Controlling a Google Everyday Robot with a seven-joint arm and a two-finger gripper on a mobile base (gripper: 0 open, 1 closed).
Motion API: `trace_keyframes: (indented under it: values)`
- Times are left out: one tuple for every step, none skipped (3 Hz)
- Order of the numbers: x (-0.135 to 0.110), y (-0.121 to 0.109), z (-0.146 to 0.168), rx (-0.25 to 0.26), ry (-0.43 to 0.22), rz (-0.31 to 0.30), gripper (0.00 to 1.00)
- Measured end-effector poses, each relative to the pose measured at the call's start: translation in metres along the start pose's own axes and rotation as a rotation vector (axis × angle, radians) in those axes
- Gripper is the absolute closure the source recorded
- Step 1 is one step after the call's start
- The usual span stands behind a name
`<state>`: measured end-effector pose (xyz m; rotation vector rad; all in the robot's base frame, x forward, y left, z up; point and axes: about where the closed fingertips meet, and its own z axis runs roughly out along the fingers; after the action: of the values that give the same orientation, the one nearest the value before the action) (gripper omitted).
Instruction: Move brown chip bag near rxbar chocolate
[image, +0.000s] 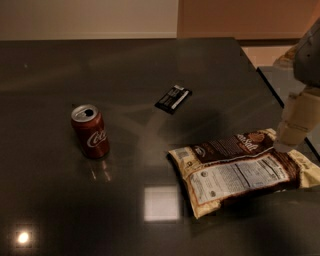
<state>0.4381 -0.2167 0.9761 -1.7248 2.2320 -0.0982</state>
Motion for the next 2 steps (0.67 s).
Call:
trace_keyframes:
  values:
    - [0.0000, 0.0000, 0.0000, 0.000, 0.000, 0.000, 0.00]
    - [0.0004, 0.0046, 0.0016, -0.017, -0.029, -0.014, 0.00]
